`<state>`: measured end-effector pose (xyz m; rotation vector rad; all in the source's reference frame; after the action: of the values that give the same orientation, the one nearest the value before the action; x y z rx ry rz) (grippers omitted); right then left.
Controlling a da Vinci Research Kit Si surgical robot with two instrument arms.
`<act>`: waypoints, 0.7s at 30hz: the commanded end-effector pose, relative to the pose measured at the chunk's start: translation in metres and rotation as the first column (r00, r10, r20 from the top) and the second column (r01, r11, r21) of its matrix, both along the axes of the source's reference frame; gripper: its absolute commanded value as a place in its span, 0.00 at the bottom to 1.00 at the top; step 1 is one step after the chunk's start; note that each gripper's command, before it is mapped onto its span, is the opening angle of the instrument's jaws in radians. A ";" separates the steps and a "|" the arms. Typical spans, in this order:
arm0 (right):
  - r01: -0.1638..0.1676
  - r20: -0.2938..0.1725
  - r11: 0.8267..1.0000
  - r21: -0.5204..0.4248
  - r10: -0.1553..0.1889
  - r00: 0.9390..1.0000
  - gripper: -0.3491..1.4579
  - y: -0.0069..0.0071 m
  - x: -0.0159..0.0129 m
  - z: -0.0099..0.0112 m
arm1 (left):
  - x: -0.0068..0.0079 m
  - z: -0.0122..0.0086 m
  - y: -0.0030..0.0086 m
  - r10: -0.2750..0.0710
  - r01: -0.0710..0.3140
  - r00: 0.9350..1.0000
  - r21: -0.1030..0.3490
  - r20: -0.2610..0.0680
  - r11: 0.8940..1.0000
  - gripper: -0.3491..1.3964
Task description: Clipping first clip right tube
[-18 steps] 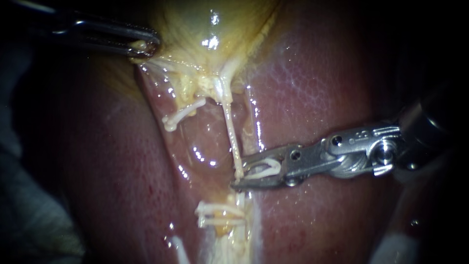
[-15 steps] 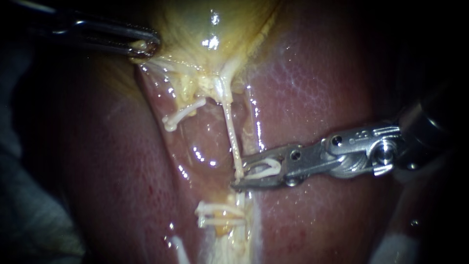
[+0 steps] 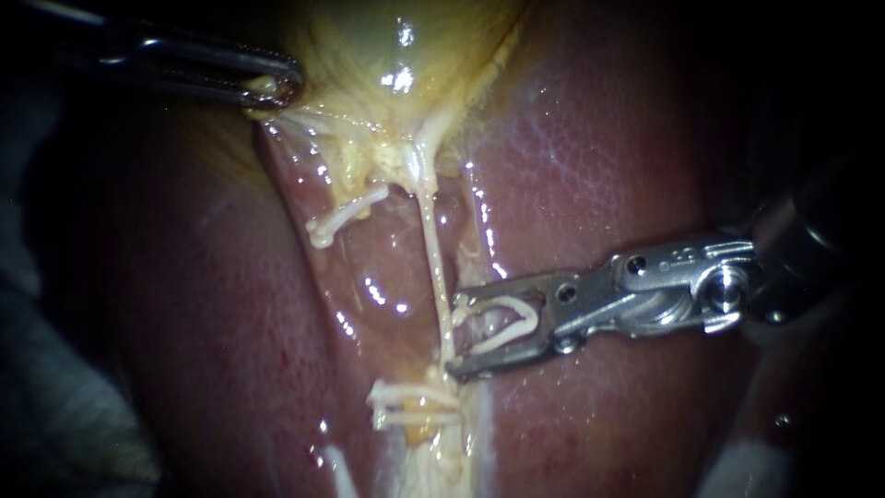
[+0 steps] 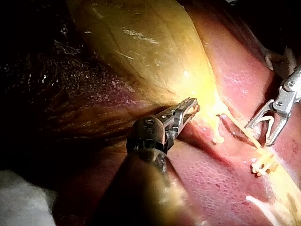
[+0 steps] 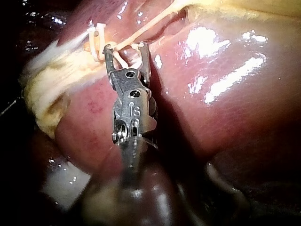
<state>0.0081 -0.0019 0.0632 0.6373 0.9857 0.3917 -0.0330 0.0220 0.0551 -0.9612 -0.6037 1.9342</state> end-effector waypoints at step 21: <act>-0.055 -0.159 0.969 0.239 0.095 0.983 0.47 -0.0018 0.0033 0.0040 | 0.0000 -0.0001 0.0000 0.000 0.000 1.000 0.000 0.000 1.000 0.00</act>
<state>0.0116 -0.0037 0.0672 0.8580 1.1422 0.5340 -0.0330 0.0220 0.0551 -0.9607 -0.6038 1.9342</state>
